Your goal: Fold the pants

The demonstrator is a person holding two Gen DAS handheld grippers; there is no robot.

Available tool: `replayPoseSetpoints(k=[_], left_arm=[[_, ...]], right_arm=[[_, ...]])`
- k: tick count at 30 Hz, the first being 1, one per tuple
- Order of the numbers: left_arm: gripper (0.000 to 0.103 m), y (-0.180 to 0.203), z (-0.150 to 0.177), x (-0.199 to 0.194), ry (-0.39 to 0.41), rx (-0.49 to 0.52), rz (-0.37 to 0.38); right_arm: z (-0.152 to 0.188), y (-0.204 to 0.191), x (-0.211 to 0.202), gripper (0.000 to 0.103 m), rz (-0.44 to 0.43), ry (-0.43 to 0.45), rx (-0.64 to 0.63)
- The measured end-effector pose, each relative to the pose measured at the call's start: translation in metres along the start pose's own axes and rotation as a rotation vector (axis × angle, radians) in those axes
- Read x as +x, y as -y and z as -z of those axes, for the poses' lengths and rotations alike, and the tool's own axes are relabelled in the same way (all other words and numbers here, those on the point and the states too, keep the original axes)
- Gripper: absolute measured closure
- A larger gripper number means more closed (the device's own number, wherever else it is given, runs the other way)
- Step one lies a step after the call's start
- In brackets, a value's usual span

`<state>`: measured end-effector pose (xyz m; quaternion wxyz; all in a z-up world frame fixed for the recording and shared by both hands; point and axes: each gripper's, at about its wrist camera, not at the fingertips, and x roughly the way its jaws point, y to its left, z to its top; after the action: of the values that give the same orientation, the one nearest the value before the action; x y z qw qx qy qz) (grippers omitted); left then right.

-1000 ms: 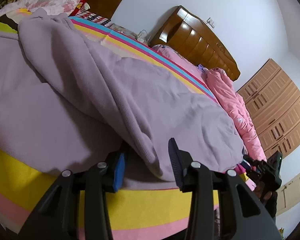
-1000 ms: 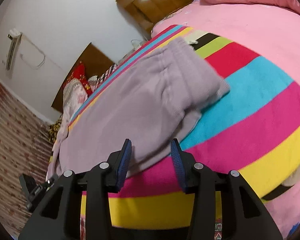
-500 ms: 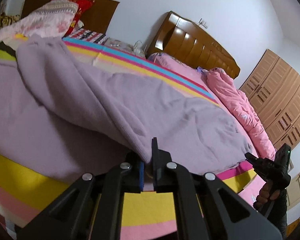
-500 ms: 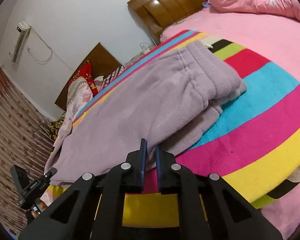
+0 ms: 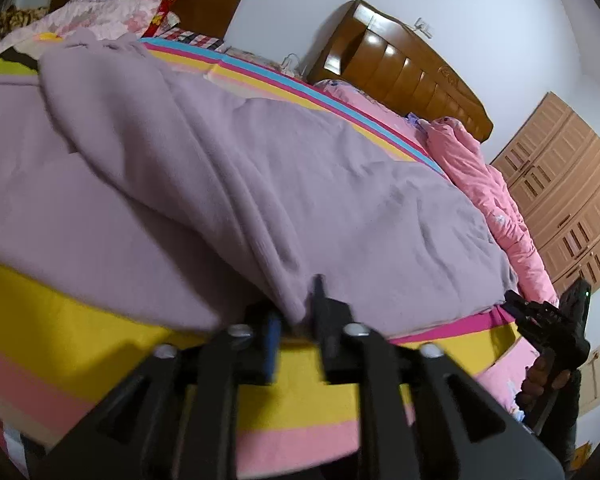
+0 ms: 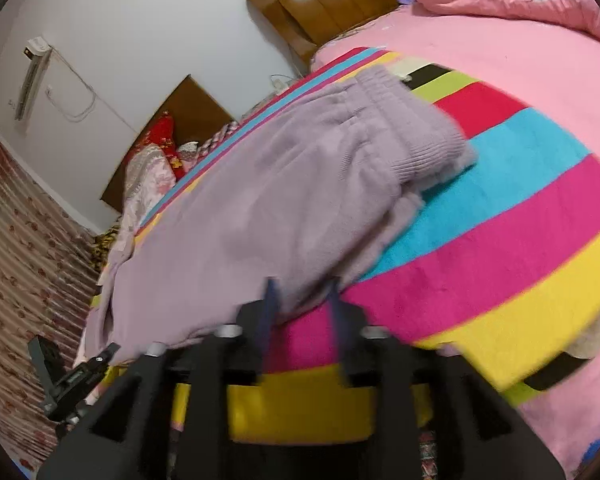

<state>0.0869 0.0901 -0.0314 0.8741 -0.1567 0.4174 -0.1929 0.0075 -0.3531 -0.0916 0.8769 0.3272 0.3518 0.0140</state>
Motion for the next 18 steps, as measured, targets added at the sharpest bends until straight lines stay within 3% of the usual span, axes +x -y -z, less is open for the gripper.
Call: replayPoseSetpoints(k=[2,4,5,7,9,10,12,15,18], left_arm=[[0.035,0.001,-0.007,-0.024,0.075,-0.002,-0.07],[0.035,0.007,-0.023,-0.059,0.215,0.039,-0.151],[0.035,0.014,-0.034,-0.068,0.25,0.061,-0.153],[0.034,0.044,-0.066,-0.071,0.272,0.15,-0.082],[0.024,0.09,-0.097,-0.043,0.215,0.281,-0.038],[0.022,0.106,-0.108,-0.024,0.174,0.322,-0.005],[0.021,0.131,-0.135,0.042,0.024,0.352,0.055],[0.028,0.137,-0.159,0.122,-0.111,0.313,0.045],[0.034,0.139,-0.166,0.171,-0.154,0.344,-0.01]], right_arm=[[-0.006,0.002,-0.023,0.05,0.039,0.049,-0.017],[-0.017,-0.004,-0.043,0.05,0.091,0.112,-0.08],[-0.026,-0.012,-0.05,0.05,0.129,0.14,-0.13],[-0.047,-0.034,-0.048,0.05,0.166,0.157,-0.248],[-0.072,-0.065,-0.023,0.047,0.194,0.1,-0.384],[-0.08,-0.076,-0.01,0.041,0.194,0.071,-0.43],[-0.098,-0.096,0.027,0.038,0.193,-0.007,-0.515],[-0.115,-0.114,0.076,0.038,0.197,-0.112,-0.578],[-0.124,-0.116,0.109,0.038,0.242,-0.194,-0.637]])
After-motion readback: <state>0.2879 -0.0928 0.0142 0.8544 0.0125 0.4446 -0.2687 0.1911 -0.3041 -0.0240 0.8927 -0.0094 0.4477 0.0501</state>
